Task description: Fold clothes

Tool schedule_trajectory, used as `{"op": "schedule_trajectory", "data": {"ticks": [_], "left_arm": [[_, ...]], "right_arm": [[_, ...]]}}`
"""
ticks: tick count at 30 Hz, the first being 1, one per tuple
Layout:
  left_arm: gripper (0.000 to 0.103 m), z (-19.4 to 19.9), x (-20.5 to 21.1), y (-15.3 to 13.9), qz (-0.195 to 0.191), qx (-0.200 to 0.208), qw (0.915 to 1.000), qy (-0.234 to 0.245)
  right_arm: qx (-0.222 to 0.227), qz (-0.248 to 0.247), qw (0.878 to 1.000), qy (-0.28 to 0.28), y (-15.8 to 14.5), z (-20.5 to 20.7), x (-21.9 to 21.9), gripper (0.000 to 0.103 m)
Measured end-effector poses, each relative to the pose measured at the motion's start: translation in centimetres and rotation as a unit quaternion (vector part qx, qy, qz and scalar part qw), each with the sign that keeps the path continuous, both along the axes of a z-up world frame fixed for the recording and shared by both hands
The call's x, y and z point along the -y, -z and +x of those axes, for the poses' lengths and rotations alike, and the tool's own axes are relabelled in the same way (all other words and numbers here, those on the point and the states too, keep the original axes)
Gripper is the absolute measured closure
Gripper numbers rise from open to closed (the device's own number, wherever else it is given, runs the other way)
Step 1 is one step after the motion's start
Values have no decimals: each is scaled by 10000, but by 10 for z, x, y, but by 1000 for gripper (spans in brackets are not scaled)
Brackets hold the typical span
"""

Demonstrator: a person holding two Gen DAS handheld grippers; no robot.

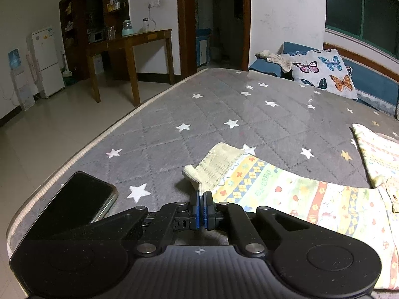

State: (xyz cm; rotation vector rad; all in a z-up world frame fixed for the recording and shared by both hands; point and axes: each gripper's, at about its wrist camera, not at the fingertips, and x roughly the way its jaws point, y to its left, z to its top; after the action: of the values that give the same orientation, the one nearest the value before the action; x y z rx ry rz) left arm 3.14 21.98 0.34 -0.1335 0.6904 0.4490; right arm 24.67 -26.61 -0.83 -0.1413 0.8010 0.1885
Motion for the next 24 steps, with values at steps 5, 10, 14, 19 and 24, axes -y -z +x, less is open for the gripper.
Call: {"op": "schedule_trajectory", "data": {"ticks": [5, 10, 14, 19, 24], "left_arm": [[97, 4, 1, 1, 94, -21, 9999, 38], [95, 3, 1, 0, 194, -59, 9998, 46], [94, -1, 0, -5, 298, -42, 9995, -5], [77, -10, -1, -16, 378, 58, 9991, -188], [76, -14, 30, -27, 349, 167, 9986, 364]], "right_arm": [[-77, -24, 9996, -257, -13, -48, 14, 64], [-117, -188, 9997, -101, -16, -101, 45, 60], [-80, -351, 9987, 362, -13, -133, 79, 60], [-54, -45, 9951, 991, -12, -172, 127, 57], [61, 303, 9901, 1372, -10, -198, 151, 57]]}}
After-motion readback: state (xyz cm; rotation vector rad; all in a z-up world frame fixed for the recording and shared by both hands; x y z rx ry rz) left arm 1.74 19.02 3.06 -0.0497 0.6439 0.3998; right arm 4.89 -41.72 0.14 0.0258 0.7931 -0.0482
